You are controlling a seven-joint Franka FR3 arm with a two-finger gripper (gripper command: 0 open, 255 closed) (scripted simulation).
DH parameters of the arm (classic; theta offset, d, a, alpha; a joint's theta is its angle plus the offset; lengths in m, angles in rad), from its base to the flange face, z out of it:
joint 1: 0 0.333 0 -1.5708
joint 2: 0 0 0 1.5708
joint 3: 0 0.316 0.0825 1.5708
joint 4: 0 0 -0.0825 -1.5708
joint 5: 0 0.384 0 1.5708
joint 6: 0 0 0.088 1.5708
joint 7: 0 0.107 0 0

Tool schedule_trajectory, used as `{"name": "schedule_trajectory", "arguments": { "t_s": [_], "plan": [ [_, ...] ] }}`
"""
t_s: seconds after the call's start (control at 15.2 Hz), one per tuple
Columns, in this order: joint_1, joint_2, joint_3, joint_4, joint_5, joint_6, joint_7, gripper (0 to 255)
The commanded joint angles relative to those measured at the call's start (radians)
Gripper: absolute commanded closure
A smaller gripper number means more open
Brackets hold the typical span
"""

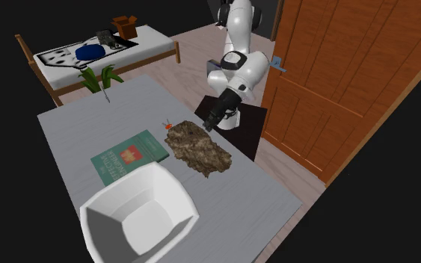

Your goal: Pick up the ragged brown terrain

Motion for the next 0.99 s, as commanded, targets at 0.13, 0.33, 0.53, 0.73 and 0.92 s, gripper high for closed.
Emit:
{"name": "schedule_trajectory", "arguments": {
  "t_s": [0.13,0.33,0.53,0.73,0.92],
  "plan": [
    [-0.018,0.016,0.021,-0.010,-0.120,0.080,0.034,0],
    [-0.036,0.030,0.035,-0.029,-0.169,0.097,0.093,0],
    [-0.052,0.043,0.048,-0.042,-0.214,0.109,0.148,0],
    [-0.051,0.044,0.048,-0.040,-0.213,0.108,0.146,255],
    [-0.051,0.044,0.048,-0.040,-0.212,0.108,0.146,255]
  ]
}}
